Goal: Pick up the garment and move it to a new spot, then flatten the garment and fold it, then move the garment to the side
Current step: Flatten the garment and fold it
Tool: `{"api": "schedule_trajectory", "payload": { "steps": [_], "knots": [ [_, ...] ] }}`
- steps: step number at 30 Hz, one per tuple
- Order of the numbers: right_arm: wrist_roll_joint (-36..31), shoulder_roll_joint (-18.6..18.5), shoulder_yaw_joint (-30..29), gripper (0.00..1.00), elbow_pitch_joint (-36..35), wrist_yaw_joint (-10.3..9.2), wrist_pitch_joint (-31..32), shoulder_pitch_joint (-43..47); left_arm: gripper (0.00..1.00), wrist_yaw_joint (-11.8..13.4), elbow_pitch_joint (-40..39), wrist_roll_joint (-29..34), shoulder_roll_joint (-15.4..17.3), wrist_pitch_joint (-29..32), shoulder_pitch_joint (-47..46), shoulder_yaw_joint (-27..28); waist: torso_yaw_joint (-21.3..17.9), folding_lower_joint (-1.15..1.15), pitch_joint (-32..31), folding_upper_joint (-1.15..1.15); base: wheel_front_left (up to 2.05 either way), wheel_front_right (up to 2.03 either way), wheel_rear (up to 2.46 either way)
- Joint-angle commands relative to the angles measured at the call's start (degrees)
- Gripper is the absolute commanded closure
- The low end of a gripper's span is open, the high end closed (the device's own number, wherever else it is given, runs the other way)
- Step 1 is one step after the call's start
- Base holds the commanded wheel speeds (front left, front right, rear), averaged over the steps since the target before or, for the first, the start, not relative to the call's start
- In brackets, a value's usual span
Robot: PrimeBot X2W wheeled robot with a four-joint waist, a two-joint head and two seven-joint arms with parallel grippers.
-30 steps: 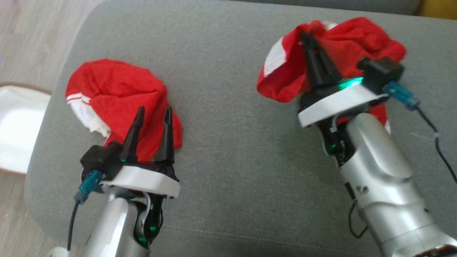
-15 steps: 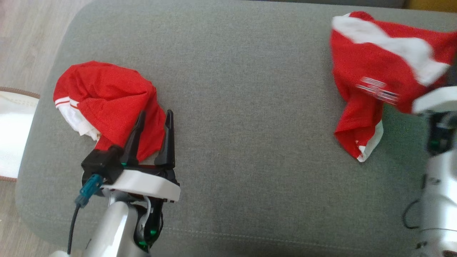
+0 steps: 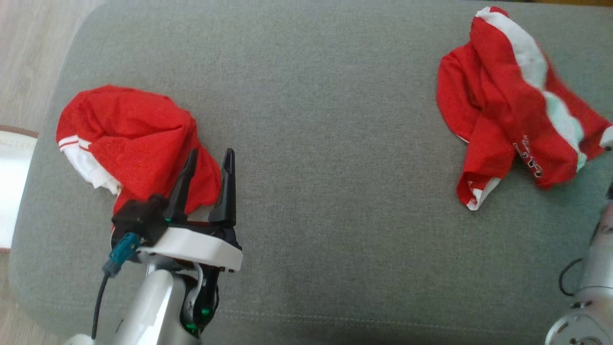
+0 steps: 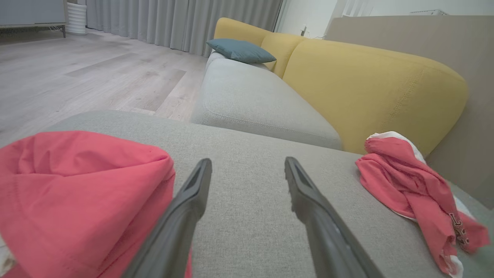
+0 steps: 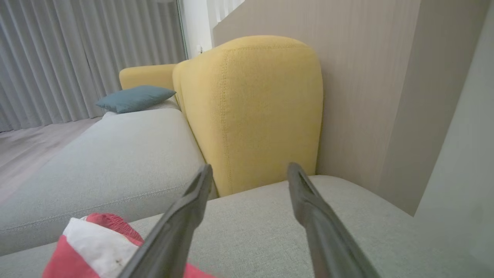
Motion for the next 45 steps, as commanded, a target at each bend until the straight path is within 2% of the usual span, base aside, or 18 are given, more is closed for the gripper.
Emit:
{"api": "schedule_trajectory", "payload": {
  "steps": [1,5,8,16,20,25,34,41,45],
  "knots": [
    [-0.53,-0.09,1.92,0.0,-1.1,0.39,-0.91,-2.02,0.0,-0.2,-1.5,0.23,0.48,-0.45,-2.29,1.71,-0.38,0.0,-0.62,0.0,0.0,0.0,0.0],
    [1.57,-0.09,6.43,0.0,0.76,0.39,-2.82,-1.06,0.0,-0.09,-1.22,0.05,0.48,-0.45,-1.83,1.44,-0.91,0.0,-2.42,0.0,0.0,0.0,0.0],
    [7.37,-0.09,14.32,0.0,0.44,0.39,-4.37,2.5,0.0,0.28,-1.47,-0.11,0.48,-0.45,-1.06,1.58,-1.28,0.0,-4.4,0.0,0.0,0.0,0.0],
    [21.6,-0.08,30.7,0.0,-6.32,0.39,-5.34,17.47,0.0,1.04,-2.46,-0.11,0.48,-0.45,1.44,2.4,-1.45,0.0,-8.62,0.0,0.0,0.0,0.0],
    [26.12,-0.08,37.13,0.0,-9.56,0.39,-5.37,25.41,0.0,1.18,-2.65,-0.05,0.48,-0.45,2.81,2.69,-1.71,0.0,-9.88,0.0,0.0,0.0,0.0],
    [27.68,-0.08,39.82,0.0,-11.29,0.39,-4.93,30.58,0.0,1.38,-3.04,-0.01,0.48,-0.45,3.68,2.78,-1.73,0.0,-10.06,0.0,0.0,0.0,0.0],
    [25.84,-0.08,42.31,0.0,-11.88,0.39,-0.72,32.69,0.0,1.15,-3.21,-0.07,0.48,-0.45,2.92,2.5,-0.53,0.0,-7.83,0.0,0.0,0.0,0.0],
    [22.72,-0.08,43.24,0.0,-8.5,0.39,3.55,31.2,0.0,0.98,-2.79,-0.38,0.48,-0.45,1.7,1.78,1.47,0.0,-5.4,0.0,0.0,0.0,0.0],
    [20.19,-0.08,41.34,0.0,-5.25,0.39,5.04,29.46,0.0,0.96,-2.57,-0.62,0.48,-0.45,0.82,1.37,2.96,0.0,-4.26,0.0,0.0,0.0,0.0]
  ]
}}
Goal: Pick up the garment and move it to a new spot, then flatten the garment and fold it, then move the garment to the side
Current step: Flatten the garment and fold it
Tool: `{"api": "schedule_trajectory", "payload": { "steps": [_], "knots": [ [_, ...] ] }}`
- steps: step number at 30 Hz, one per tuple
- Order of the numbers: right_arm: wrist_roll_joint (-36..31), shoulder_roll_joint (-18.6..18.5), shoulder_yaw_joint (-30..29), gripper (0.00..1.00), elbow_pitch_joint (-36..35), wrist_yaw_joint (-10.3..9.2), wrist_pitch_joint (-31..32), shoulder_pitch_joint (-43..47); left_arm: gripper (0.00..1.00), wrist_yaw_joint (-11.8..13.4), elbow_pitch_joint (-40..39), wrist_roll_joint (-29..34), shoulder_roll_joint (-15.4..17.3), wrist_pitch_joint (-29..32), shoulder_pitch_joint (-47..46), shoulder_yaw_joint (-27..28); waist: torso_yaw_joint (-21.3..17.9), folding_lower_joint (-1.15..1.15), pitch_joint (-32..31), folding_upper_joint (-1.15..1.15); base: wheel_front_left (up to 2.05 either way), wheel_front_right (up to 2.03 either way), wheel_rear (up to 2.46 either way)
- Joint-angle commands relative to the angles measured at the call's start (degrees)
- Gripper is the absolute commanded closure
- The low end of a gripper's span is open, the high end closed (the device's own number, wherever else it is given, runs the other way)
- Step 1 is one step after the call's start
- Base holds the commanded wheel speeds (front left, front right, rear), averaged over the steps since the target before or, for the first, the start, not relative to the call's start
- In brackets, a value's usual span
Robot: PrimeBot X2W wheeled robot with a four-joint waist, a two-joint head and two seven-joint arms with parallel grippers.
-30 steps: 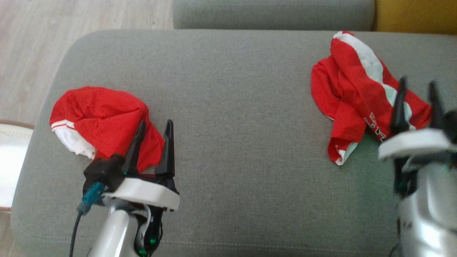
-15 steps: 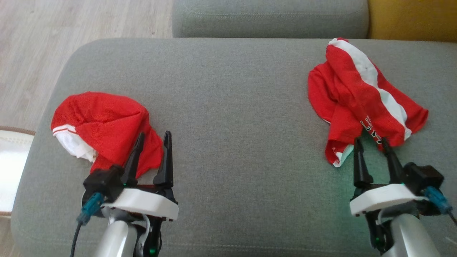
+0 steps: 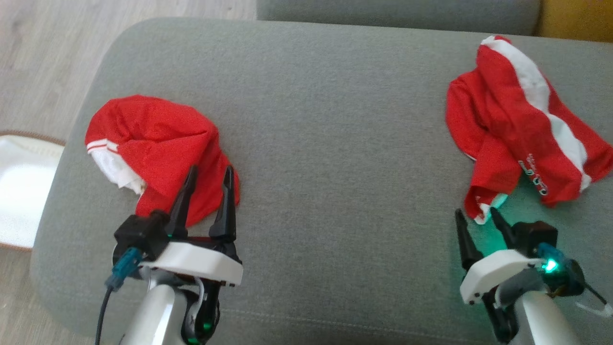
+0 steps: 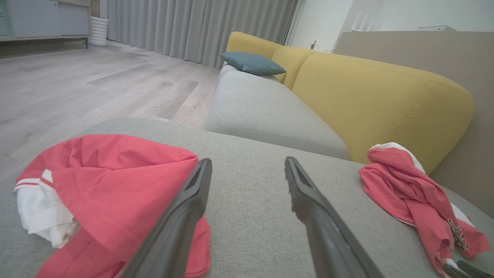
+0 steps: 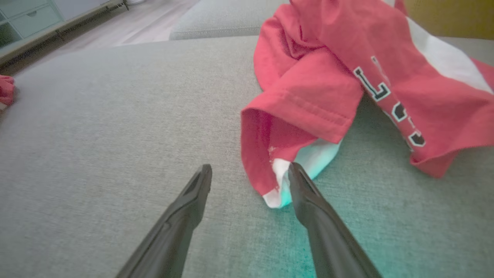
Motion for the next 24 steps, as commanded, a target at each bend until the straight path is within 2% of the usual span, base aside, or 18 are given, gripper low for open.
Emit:
{"api": "schedule_trajectory", "payload": {
  "steps": [1,8,9,10,11,14,17,24],
  "knots": [
    [-0.93,-0.26,0.51,0.0,-1.05,0.39,-0.12,-2.96,0.0,-0.11,-1.76,-0.56,0.43,-0.45,-2.67,1.52,0.92,0.0,0.78,0.0,0.0,0.0,0.0],
    [-4.3,-0.26,-4.21,0.0,3.88,0.39,-1.16,-5.93,0.0,-0.1,-1.44,-0.89,0.43,-0.45,-3.12,1.35,3.17,0.0,1.93,0.0,0.0,0.0,0.0],
    [-4.32,-0.26,-4.48,0.16,4.68,0.39,-1.15,-6.27,0.0,-0.11,-1.38,-0.9,0.43,-0.45,-3.15,1.37,3.35,0.0,1.96,0.0,0.0,0.0,0.0],
    [-4.23,-0.26,-4.67,0.71,5.46,0.39,-1.23,-6.6,0.0,-0.14,-1.32,-0.92,0.43,-0.45,-3.16,1.37,3.52,0.0,1.96,0.0,0.0,0.0,0.0],
    [-3.92,-0.26,-4.72,1.0,6.22,0.39,-1.4,-6.93,0.0,-0.16,-1.26,-0.94,0.43,-0.45,-3.19,1.36,3.69,0.0,1.93,0.0,0.0,0.0,0.0],
    [-2.07,-0.26,-3.5,1.0,7.85,0.39,-2.89,-8.21,0.0,-0.12,-1.02,-0.94,0.43,-0.45,-3.24,1.39,3.94,0.0,1.47,0.0,0.0,0.0,0.0],
    [1.94,-0.26,1.09,1.0,8.17,0.39,-4.82,-9.84,0.0,-0.02,-0.77,-0.83,0.43,-0.45,-3.12,1.56,3.74,0.0,0.62,0.0,0.0,0.0,0.0],
    [15.65,-0.26,17.09,1.0,1.13,0.39,-7.4,-15.31,0.0,0.03,-0.13,-0.47,0.43,-0.45,-2.35,1.92,2.5,0.0,-2.35,0.0,0.0,0.0,0.0]
  ]
}}
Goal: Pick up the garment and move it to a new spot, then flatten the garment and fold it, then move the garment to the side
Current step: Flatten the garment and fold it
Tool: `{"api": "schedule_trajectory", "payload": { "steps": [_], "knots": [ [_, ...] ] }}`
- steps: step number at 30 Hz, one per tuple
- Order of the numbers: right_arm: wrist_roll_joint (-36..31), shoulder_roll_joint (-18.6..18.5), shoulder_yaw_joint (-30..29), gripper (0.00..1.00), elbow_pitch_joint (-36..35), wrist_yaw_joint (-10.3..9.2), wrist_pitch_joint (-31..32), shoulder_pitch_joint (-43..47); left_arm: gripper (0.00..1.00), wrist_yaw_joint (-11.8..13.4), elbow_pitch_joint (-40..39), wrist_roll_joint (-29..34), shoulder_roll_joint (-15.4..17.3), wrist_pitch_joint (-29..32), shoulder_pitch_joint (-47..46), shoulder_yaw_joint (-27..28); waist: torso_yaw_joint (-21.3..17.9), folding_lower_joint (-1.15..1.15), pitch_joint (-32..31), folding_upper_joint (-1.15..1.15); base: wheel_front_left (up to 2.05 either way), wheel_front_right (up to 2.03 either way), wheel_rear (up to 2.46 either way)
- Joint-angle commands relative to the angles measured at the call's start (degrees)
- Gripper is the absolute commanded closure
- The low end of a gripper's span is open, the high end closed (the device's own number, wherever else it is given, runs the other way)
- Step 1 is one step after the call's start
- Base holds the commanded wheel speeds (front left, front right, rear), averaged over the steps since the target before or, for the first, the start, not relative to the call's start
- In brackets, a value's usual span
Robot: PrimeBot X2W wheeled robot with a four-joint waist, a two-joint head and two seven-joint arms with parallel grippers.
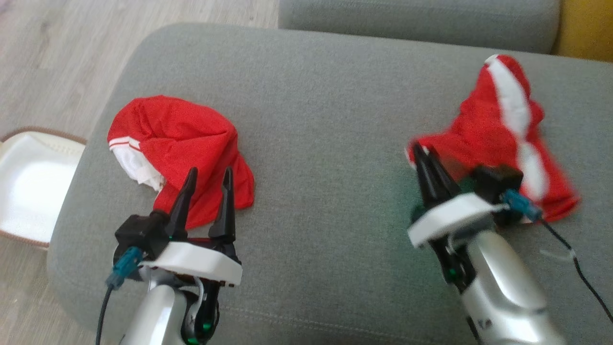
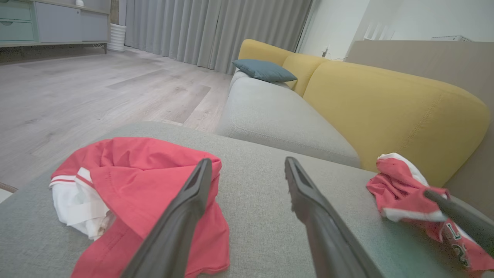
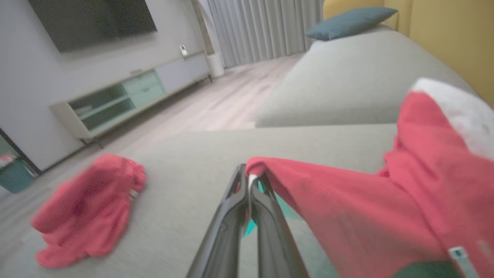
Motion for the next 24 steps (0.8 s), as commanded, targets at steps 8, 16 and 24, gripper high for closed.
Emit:
{"api": "schedule_trajectory", "payload": {
  "steps": [8,16,24],
  "knots": [
    [15.76,0.06,6.54,1.0,-14.97,0.39,-3.58,-7.24,0.0,0.54,-2.1,0.48,0.44,-0.45,0.54,2.87,-3.18,0.0,-3.31,0.0,0.0,0.0,0.0],
    [13.66,0.06,-6.07,1.0,-14.51,0.39,0.85,0.65,0.0,0.42,-2.77,0.93,0.44,-0.45,0.94,3.58,-6.09,0.0,-2.87,0.0,0.0,0.0,0.0],
    [8.61,0.06,-20.65,1.0,-13.76,0.39,6.65,8.63,0.0,-0.1,-2.78,1.45,0.44,-0.45,0.69,3.96,-9.89,0.0,-2.42,0.0,0.0,0.0,0.0]
  ]
}}
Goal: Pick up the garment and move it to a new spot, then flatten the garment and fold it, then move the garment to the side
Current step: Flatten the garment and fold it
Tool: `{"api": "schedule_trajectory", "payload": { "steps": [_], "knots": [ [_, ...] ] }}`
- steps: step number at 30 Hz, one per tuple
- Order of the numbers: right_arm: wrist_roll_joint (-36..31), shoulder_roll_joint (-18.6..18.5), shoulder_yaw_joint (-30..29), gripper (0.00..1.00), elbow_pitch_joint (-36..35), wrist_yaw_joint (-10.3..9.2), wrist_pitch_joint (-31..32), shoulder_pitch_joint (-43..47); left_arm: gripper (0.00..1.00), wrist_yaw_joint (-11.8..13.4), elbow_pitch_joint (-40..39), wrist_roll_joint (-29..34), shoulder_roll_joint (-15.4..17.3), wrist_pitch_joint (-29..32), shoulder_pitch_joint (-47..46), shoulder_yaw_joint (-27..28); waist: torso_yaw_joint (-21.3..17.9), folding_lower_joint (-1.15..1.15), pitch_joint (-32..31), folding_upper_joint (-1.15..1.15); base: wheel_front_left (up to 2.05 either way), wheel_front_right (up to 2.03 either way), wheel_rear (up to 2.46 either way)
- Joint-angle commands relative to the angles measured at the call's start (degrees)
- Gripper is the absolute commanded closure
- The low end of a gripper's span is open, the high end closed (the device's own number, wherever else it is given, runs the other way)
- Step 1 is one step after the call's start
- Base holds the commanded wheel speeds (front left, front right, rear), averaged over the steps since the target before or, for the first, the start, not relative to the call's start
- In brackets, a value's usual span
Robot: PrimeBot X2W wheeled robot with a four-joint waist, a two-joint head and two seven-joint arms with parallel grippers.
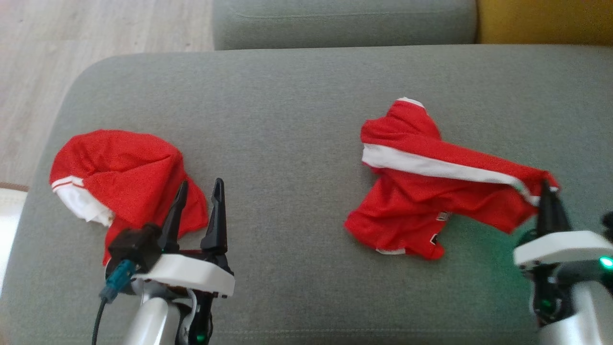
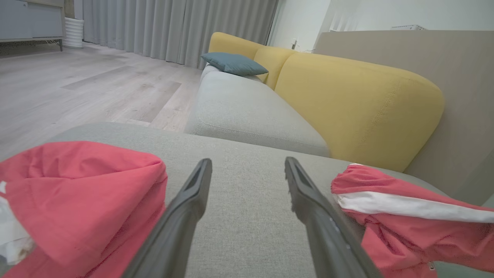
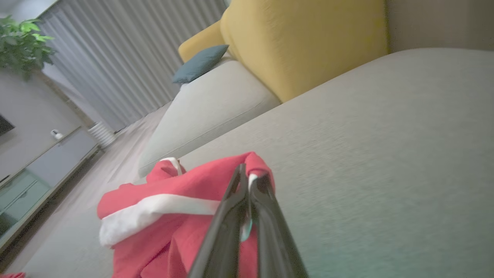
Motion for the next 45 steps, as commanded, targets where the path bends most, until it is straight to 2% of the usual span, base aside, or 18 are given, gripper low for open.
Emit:
{"api": "schedule_trajectory", "payload": {
  "steps": [1,4,5,7,8,9,14,23,29,35,38,45],
  "knots": [
    [-0.93,-0.24,-0.18,1.0,-1.75,0.39,-0.13,-2.49,0.0,-0.19,-1.9,0.66,0.42,-0.45,-2.37,1.81,-0.93,0.0,0.29,0.0,0.0,0.0,0.0],
    [-4.67,-0.24,-4.67,1.0,-0.12,0.39,1.04,-3.06,0.0,-0.21,-1.83,0.67,0.42,-0.45,-2.51,1.6,-2.07,0.0,0.34,0.0,0.0,0.0,0.0],
    [-7.02,-0.24,-7.2,1.0,2.08,0.39,3.14,-3.63,0.0,-0.21,-1.81,0.47,0.42,-0.45,-2.72,1.17,-2.8,0.0,0.44,0.0,0.0,0.0,0.0],
    [-8.37,-0.24,-7.83,1.0,3.44,0.39,4.38,-3.79,0.0,-0.25,-1.73,0.44,0.42,-0.45,-2.82,0.86,-3.2,0.0,0.44,0.0,0.0,0.0,0.0],
    [-9.15,-0.24,-7.6,0.63,3.94,0.39,4.91,-3.78,0.0,-0.22,-1.72,0.45,0.42,-0.45,-2.85,0.82,-3.45,0.0,0.49,0.0,0.0,0.0,0.0],
    [-9.88,-0.24,-7.58,0.02,4.3,0.39,5.09,-3.76,0.0,-0.23,-1.7,0.49,0.42,-0.45,-2.91,0.78,-3.66,0.0,0.52,0.0,0.0,0.0,0.0],
    [-12.92,-0.24,-5.84,0.0,3.66,0.39,2.71,-3.41,0.0,-0.34,-1.45,0.66,0.42,-0.45,-3.29,0.81,-4.61,0.0,0.19,0.0,0.0,0.0,0.0],
    [-12.76,-0.24,0.78,0.0,-4.91,0.39,-5.41,3.26,0.0,-0.28,-1.66,0.43,0.42,-0.45,-3.96,0.16,-5.27,0.0,-0.54,0.0,0.0,0.0,0.0],
    [-12.78,-0.24,3.16,0.0,-6.65,0.39,-6.2,5.16,0.0,-0.76,-1.7,0.48,0.42,-0.45,-5.1,-0.25,-6.39,0.0,0.6,0.0,0.0,0.0,0.0],
    [-12.91,-0.24,5.66,0.0,-9.14,0.39,-6.28,3.71,0.0,-2.83,1.22,-1.04,0.42,-0.28,-9.89,-2.96,-8.7,0.0,3.38,0.0,0.0,0.0,0.0],
    [-13.23,-0.24,6.46,0.0,-10.47,0.39,-6.24,2.98,0.0,-4.13,4.32,-3.01,0.42,2.68,-14.92,-6.01,-9.79,0.0,5.68,0.0,0.0,0.0,0.0],
    [-13.74,-0.24,7.83,0.0,-12.49,0.39,-6.01,1.43,0.0,-5.21,13.65,-13.13,0.42,14.87,-28.96,-13.93,-12.87,0.0,10.51,0.0,0.0,0.0,0.0]
  ]
}}
